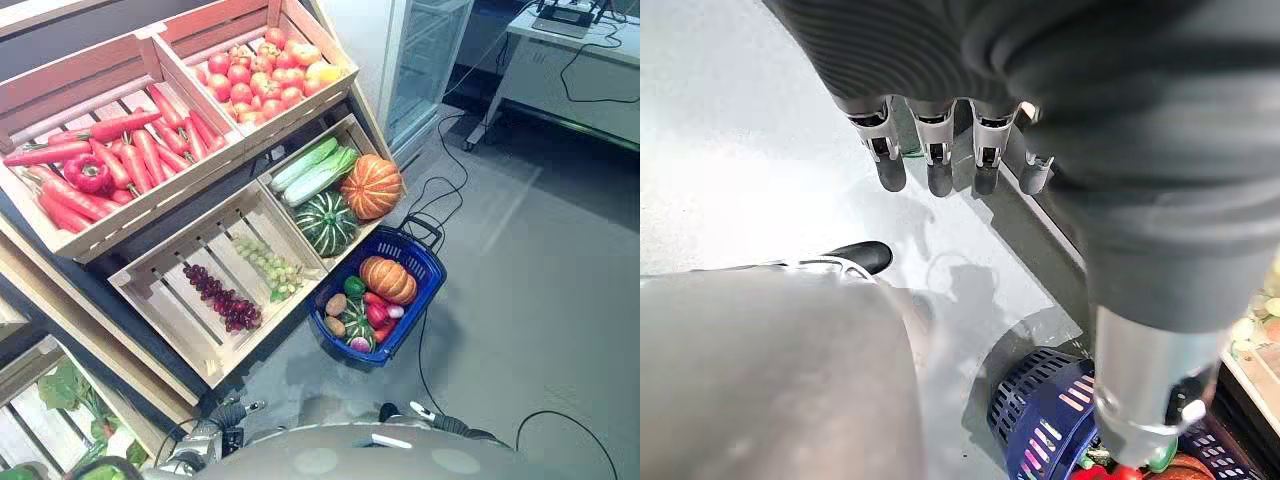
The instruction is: Pick up fruits and vegetables into the basket
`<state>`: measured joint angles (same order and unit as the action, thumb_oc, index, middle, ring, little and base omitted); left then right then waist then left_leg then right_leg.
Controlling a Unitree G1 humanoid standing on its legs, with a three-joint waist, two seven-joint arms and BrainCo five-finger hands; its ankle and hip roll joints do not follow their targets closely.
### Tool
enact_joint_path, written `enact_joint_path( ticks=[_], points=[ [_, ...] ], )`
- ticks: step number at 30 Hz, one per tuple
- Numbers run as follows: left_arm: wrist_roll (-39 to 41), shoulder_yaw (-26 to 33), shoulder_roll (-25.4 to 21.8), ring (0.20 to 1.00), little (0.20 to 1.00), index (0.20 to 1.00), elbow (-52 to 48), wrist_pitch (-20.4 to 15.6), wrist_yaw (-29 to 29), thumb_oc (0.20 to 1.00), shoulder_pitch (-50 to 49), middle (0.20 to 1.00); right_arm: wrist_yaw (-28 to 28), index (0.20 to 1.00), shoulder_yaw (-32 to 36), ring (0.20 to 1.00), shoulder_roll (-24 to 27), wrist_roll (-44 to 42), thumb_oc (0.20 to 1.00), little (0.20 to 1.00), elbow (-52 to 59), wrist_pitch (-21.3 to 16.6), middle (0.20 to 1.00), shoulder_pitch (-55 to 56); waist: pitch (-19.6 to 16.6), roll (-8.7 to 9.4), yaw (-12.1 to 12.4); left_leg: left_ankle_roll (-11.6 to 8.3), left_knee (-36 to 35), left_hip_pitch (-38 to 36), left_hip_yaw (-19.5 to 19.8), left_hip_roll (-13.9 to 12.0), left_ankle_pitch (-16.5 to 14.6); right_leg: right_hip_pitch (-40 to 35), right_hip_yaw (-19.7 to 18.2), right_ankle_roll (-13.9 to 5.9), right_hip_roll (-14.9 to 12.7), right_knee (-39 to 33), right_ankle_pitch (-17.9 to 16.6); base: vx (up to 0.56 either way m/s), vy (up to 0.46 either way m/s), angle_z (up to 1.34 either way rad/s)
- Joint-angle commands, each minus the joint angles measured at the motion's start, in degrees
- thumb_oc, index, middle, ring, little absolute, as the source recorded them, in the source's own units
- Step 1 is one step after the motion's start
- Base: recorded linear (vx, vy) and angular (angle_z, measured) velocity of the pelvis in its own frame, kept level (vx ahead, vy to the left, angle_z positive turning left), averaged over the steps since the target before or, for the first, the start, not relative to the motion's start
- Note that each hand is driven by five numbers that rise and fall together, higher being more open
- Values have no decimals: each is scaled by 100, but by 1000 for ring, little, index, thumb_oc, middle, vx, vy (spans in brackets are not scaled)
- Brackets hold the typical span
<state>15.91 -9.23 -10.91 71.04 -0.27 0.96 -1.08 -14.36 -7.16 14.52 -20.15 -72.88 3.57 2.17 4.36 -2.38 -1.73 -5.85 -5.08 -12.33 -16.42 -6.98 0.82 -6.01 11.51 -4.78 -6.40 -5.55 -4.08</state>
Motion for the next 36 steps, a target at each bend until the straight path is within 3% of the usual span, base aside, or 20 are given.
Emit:
enact_joint_path(
  ticks=[1, 21, 29, 32, 34, 35, 36],
  points=[
    [102, 44, 52, 1000, 1000, 1000, 290, -205, -118, 1000, 384, 1000, -91, 1000, -117, 1000, -265, -9, 1000, 1000, -319, -87, 1000, -460, 292, 161, -81, 218, 260, 158, 144, 16, -346, -267, 324, -348, -439, 197, 372, 63, -32, -96],
    [74, 49, 47, 1000, 1000, 1000, 223, -400, -151, 1000, 389, 1000, -57, 1000, -142, 1000, -253, 86, 1000, 1000, -315, -205, 1000, -475, 318, 134, -69, 216, 291, 196, 156, 16, -341, -250, 345, -341, -451, 226, 384, 0, 0, 0],
    [-401, -52, -15, 1000, 1000, 1000, 54, -1104, -410, 1000, 366, 1000, 46, 1000, -121, 1000, -239, -142, 1000, 1000, -286, -523, 1000, -456, 304, 129, -92, 212, 299, 163, 149, 4, -353, -264, 314, -345, -450, 234, 382, 29, -4, 0],
    [-655, -122, -117, 1000, 1000, 1000, -345, -1438, -773, 1000, 428, 1000, 20, 1000, -95, 1000, -211, -453, 1000, 1000, -101, -739, 1000, -454, 342, 126, -120, 198, 326, 187, 141, -14, -345, -219, 275, -366, -462, 291, 381, 37, -9, -1],
    [-681, -128, -168, 1000, 1000, 1000, -497, -1507, -878, 1000, 455, 1000, 0, 1000, -84, 1000, -195, -518, 1000, 1000, -33, -808, 1000, -450, 358, 123, -130, 196, 332, 193, 135, -21, -343, -202, 264, -371, -465, 313, 384, 0, 0, 0],
    [-920, -129, -287, 1000, 1000, 1000, -832, -1380, -1186, 1000, 509, 1000, -6, 1000, -69, 1000, -148, -663, 1000, 1000, 150, -925, 1000, -434, 397, 116, -154, 199, 350, 219, 123, -32, -341, -160, 244, -376, -474, 357, 395, 11, -20, -3],
    [-1040, -181, -340, 1000, 1000, 1000, -746, -1856, -1279, 1000, 492, 1000, -87, 1000, -41, 1000, -87, -834, 1000, 1000, 237, -1066, 1000, -437, 423, 132, -144, 221, 382, 274, 123, -34, -352, -103, 257, -374, -475, 402, 414, 12, -34, -4]
  ],
)
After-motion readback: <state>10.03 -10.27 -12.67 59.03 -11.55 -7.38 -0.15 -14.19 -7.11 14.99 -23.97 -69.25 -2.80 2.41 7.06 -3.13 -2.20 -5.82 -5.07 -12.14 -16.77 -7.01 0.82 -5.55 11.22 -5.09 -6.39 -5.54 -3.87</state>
